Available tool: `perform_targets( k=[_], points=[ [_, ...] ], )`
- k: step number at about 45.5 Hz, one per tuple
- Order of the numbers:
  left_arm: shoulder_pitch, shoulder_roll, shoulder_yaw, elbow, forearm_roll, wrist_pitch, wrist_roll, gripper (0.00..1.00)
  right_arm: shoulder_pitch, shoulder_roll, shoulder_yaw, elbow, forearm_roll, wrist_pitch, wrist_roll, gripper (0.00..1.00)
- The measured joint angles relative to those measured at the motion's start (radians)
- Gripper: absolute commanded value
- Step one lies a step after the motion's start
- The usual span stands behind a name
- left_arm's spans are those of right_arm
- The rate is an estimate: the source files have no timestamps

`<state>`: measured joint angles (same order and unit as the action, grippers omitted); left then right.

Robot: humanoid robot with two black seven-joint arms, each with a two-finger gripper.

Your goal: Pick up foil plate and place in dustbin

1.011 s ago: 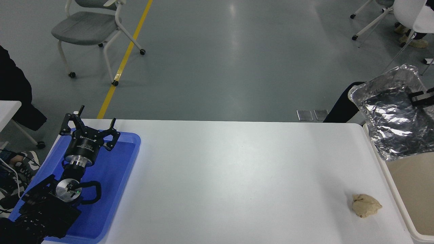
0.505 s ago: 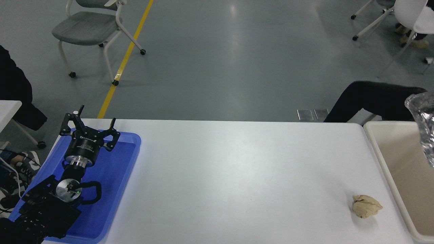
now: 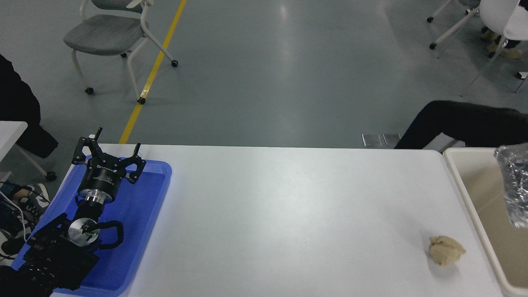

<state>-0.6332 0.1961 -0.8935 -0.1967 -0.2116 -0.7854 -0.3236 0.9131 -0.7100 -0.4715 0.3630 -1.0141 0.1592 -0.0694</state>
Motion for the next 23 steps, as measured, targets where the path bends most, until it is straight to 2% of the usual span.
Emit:
perform_targets(
  k=[14,16,17,18,19,23],
  points=[
    [0.001,0.0,-0.001,0.0,0.0,0.0,0.0,1.0,-0.073,0.052,0.078,-0.062,0.003,-0.012,0.0,0.0],
    [0.001,0.0,-0.001,0.0,0.0,0.0,0.0,1.0,-0.078,0.058,0.088,-0.065,0.003,-0.012,0.0,0.07],
    [0.001,0.0,-0.001,0.0,0.0,0.0,0.0,1.0,-0.08,0.059,0.092,-0.067,0.003,-0.013,0.0,0.21],
    [0.001,0.0,-0.001,0.0,0.0,0.0,0.0,1.0,-0.082,0.061,0.096,-0.068,0.003,-0.013,0.0,0.56],
    [0.001,0.0,-0.001,0.0,0.0,0.0,0.0,1.0,-0.083,0.063,0.101,-0.07,0.003,-0.013,0.0,0.99],
    [0.001,0.0,-0.001,0.0,0.0,0.0,0.0,1.0,-0.089,0.068,0.119,-0.073,0.003,-0.013,0.0,1.0]
  ],
)
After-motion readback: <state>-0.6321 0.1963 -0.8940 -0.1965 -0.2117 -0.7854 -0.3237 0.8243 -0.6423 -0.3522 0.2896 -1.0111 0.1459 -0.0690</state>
